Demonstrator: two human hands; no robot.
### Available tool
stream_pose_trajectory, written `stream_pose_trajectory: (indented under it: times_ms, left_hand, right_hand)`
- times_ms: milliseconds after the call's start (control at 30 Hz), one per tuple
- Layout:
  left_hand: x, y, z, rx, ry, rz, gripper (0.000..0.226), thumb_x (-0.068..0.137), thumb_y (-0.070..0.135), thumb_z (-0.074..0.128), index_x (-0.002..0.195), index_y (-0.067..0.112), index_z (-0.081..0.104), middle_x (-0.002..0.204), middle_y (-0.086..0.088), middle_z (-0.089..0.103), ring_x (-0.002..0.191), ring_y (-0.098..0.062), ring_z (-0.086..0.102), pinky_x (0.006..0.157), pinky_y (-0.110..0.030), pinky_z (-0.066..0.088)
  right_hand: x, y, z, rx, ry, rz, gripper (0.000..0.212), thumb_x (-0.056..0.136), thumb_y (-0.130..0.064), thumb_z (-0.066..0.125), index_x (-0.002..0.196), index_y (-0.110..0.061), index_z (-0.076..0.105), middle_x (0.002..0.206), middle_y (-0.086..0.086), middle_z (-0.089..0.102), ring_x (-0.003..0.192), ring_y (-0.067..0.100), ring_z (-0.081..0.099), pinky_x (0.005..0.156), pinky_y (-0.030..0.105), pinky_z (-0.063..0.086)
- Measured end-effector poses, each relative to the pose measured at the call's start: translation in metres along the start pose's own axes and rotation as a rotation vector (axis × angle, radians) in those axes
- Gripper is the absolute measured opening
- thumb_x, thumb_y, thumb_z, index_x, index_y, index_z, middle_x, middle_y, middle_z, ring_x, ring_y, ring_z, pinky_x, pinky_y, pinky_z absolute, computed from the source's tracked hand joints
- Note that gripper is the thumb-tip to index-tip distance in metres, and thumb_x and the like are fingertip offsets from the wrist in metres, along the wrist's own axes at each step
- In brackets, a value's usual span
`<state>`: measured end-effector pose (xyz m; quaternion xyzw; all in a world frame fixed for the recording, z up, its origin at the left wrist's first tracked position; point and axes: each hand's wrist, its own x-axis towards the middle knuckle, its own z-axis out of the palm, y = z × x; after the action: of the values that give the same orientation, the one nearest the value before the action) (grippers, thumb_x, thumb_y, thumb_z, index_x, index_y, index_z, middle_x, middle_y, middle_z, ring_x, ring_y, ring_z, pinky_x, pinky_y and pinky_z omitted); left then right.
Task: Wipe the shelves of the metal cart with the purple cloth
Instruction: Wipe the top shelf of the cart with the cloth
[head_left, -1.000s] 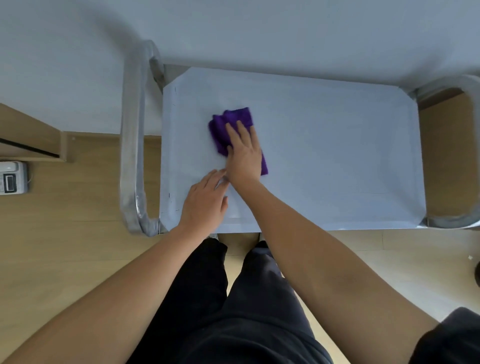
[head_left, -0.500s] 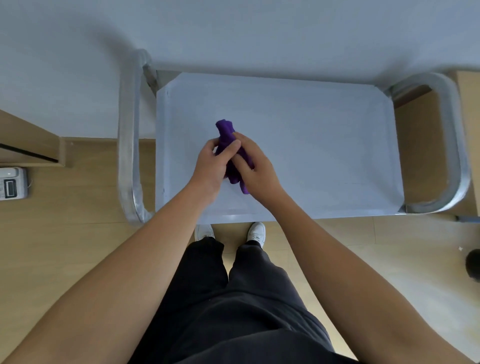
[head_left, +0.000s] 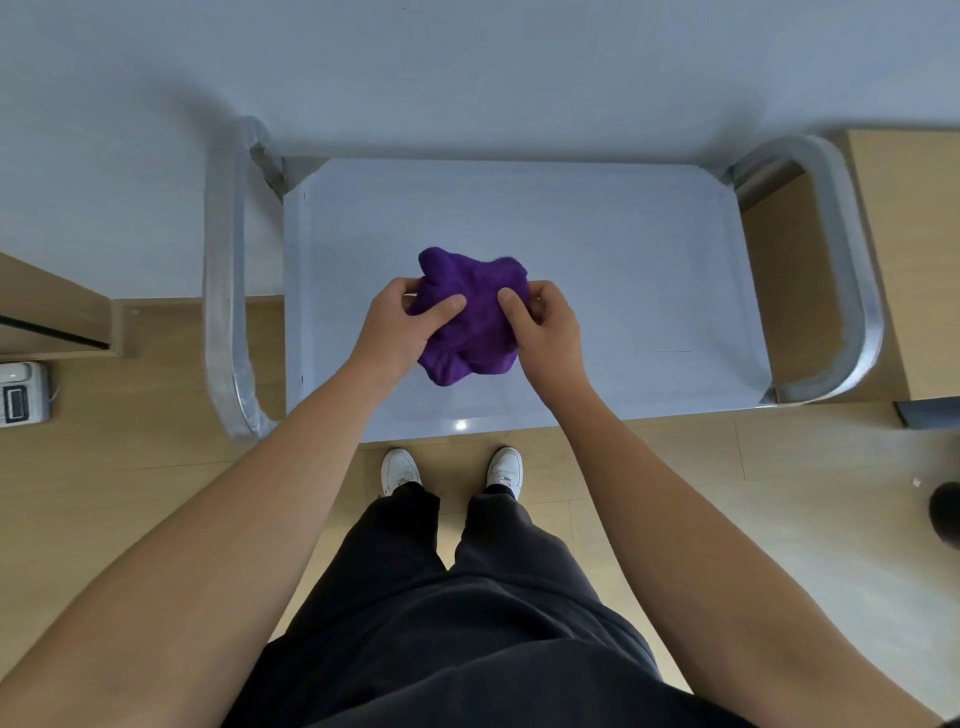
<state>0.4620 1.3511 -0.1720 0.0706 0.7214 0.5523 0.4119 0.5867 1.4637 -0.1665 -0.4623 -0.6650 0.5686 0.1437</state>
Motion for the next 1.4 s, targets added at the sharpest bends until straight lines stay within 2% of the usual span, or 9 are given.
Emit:
stream_pose_trajectory:
  times_ms: [300, 533, 767, 867, 967, 1067, 1167, 1233, 1400]
  left_hand:
    - [0.003, -0.007, -0.004, 0.039, -0.009, 0.013, 0.033, 0.089, 0.027, 0.067, 0.115, 0.018, 0.047, 0.109, -0.007, 0.067, 0.096, -0.018, 0.068, 0.079, -0.027, 0.055]
    - [-0.002, -0.001, -0.004, -0.028, 0.055, 0.083, 0.025, 0.093, 0.015, 0.061, 0.112, 0.017, 0.045, 0.105, -0.008, 0.065, 0.091, -0.017, 0.068, 0.072, -0.023, 0.056]
    - [-0.002, 0.022, -0.002, 0.088, -0.054, 0.164, 0.034, 0.089, 0.008, 0.060, 0.117, 0.022, 0.047, 0.096, -0.005, 0.067, 0.084, -0.021, 0.069, 0.071, -0.033, 0.060]
    - [-0.002, 0.027, -0.003, 0.152, -0.153, 0.186, 0.031, 0.086, 0.004, 0.058, 0.111, 0.023, 0.052, 0.093, -0.009, 0.071, 0.082, -0.025, 0.069, 0.073, -0.038, 0.058]
    - [-0.003, 0.032, -0.007, 0.218, -0.260, 0.225, 0.027, 0.083, 0.001, 0.056, 0.103, 0.020, 0.060, 0.088, -0.009, 0.071, 0.078, -0.022, 0.066, 0.074, -0.037, 0.054]
    - [-0.005, 0.038, -0.008, 0.268, -0.335, 0.274, 0.026, 0.080, -0.001, 0.051, 0.097, 0.013, 0.066, 0.087, -0.013, 0.067, 0.083, -0.031, 0.062, 0.073, -0.040, 0.053]
    - [-0.003, 0.042, -0.009, 0.245, -0.356, 0.294, 0.026, 0.077, -0.002, 0.048, 0.092, 0.009, 0.067, 0.088, -0.021, 0.064, 0.080, -0.036, 0.058, 0.072, -0.039, 0.050]
    - [0.000, 0.044, -0.010, 0.223, -0.330, 0.304, 0.027, 0.077, -0.002, 0.048, 0.089, 0.011, 0.067, 0.083, -0.017, 0.064, 0.075, -0.024, 0.058, 0.070, -0.033, 0.049]
    - [0.014, 0.034, -0.014, 0.375, -0.165, 0.327, 0.025, 0.083, 0.012, 0.049, 0.100, 0.024, 0.062, 0.088, 0.004, 0.067, 0.079, -0.011, 0.062, 0.076, -0.032, 0.052]
  right_hand:
    - [-0.001, -0.002, -0.005, 0.176, -0.124, 0.063, 0.019, 0.100, -0.030, 0.054, 0.109, -0.014, 0.047, 0.099, 0.016, 0.071, 0.086, 0.025, 0.070, 0.072, 0.035, 0.057]
    - [0.005, -0.001, -0.001, 0.049, -0.133, 0.071, 0.023, 0.097, -0.029, 0.058, 0.111, -0.015, 0.046, 0.101, 0.014, 0.070, 0.087, 0.023, 0.070, 0.067, 0.031, 0.060]
    - [0.011, 0.016, 0.002, -0.104, -0.061, 0.142, 0.043, 0.091, -0.036, 0.066, 0.122, -0.017, 0.044, 0.109, 0.009, 0.069, 0.094, 0.021, 0.068, 0.076, 0.034, 0.058]
    - [0.009, 0.017, -0.002, -0.118, -0.167, 0.131, 0.078, 0.087, -0.037, 0.071, 0.149, -0.033, 0.023, 0.106, 0.007, 0.066, 0.097, 0.018, 0.066, 0.083, 0.032, 0.056]
    - [0.008, 0.015, -0.002, -0.182, -0.337, 0.107, 0.094, 0.085, -0.036, 0.073, 0.153, -0.043, 0.009, 0.097, 0.004, 0.064, 0.091, 0.010, 0.063, 0.082, 0.024, 0.052]
    - [0.007, 0.014, 0.001, -0.184, -0.475, 0.068, 0.068, 0.083, -0.036, 0.075, 0.140, -0.045, 0.040, 0.084, 0.006, 0.052, 0.078, 0.015, 0.053, 0.070, 0.026, 0.044]
    - [0.003, 0.011, 0.005, -0.168, -0.553, 0.021, 0.034, 0.085, -0.033, 0.075, 0.117, -0.032, 0.062, 0.118, 0.002, 0.050, 0.113, 0.010, 0.046, 0.085, 0.013, 0.037]
    - [0.001, 0.010, 0.007, -0.130, -0.557, -0.028, 0.026, 0.087, -0.024, 0.074, 0.110, -0.014, 0.068, 0.127, 0.000, 0.050, 0.114, 0.002, 0.045, 0.085, 0.002, 0.038]
    - [-0.002, 0.010, 0.008, 0.096, -0.496, 0.065, 0.017, 0.089, -0.019, 0.068, 0.103, -0.010, 0.067, 0.093, 0.005, 0.069, 0.089, 0.017, 0.065, 0.088, 0.039, 0.053]
